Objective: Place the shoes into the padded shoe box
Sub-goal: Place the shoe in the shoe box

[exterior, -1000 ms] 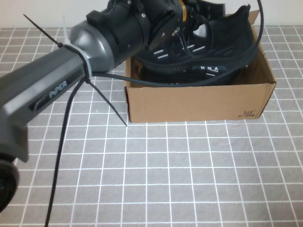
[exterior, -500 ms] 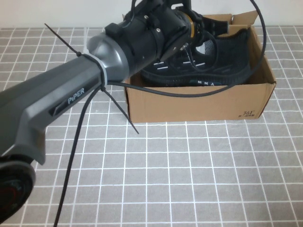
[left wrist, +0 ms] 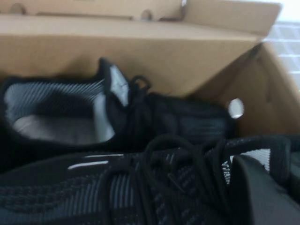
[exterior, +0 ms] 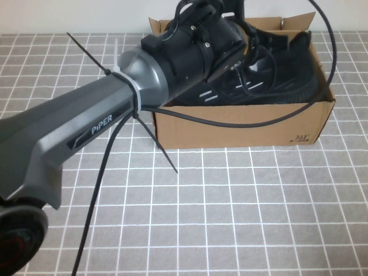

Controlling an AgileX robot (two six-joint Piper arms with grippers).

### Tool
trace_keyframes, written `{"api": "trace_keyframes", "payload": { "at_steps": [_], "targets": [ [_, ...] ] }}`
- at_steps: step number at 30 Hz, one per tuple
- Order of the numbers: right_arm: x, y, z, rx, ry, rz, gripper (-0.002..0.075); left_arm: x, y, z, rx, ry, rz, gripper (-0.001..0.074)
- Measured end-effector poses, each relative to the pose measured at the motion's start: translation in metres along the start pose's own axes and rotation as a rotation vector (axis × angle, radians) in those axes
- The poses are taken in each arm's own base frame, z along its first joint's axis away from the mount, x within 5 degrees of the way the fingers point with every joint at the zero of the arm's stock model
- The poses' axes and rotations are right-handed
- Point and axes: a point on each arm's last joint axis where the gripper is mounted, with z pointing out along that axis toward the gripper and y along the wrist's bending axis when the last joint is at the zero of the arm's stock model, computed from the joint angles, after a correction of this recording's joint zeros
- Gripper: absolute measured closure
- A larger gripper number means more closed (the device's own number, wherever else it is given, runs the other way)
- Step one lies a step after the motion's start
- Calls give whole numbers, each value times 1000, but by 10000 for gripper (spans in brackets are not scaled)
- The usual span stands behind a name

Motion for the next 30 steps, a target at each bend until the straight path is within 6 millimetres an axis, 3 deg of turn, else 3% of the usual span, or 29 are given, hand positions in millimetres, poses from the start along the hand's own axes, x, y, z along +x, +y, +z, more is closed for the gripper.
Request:
{"api": "trace_keyframes", "payload": {
  "at_steps": [6,14,30],
  "targets": [
    [0,0,0,0,0,0,732,6,6,6,-65,26,30,734],
    [0,0,0,1,0,-4,732,27,10,30,-93,71,78,734],
    [0,0,0,1,0,-4,732,25,11,32,-99,51,236,725]
  ]
}}
